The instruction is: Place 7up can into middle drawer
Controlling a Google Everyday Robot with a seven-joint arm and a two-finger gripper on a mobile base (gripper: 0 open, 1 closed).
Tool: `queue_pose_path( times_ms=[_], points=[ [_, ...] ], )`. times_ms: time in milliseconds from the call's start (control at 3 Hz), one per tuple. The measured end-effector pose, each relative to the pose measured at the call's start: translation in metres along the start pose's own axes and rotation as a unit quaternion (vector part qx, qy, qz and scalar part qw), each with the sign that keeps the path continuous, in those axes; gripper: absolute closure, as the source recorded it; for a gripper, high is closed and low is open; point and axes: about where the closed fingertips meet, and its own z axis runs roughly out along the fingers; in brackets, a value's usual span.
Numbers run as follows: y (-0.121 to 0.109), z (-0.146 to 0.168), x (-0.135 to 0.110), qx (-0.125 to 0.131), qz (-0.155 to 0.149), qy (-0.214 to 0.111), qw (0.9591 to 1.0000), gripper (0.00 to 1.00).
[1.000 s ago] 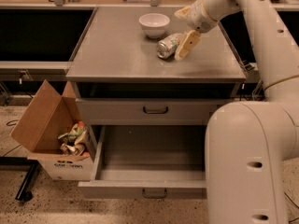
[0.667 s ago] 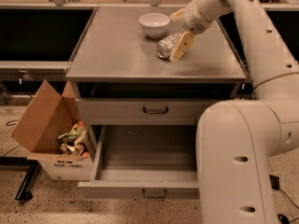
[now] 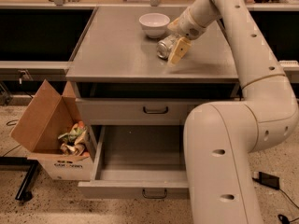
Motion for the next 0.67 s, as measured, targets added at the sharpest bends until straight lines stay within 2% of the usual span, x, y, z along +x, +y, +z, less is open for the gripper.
queue_pose_path(
  times_ms=[333, 667],
  points=[
    [-0.0007, 0.0101, -0.0006, -0.006, -0.003, -0.001, 1.0, 0.0],
    [-0.0021, 0.0171, -0.0006, -0.007, -0.004, -0.005, 1.0, 0.18]
  ],
)
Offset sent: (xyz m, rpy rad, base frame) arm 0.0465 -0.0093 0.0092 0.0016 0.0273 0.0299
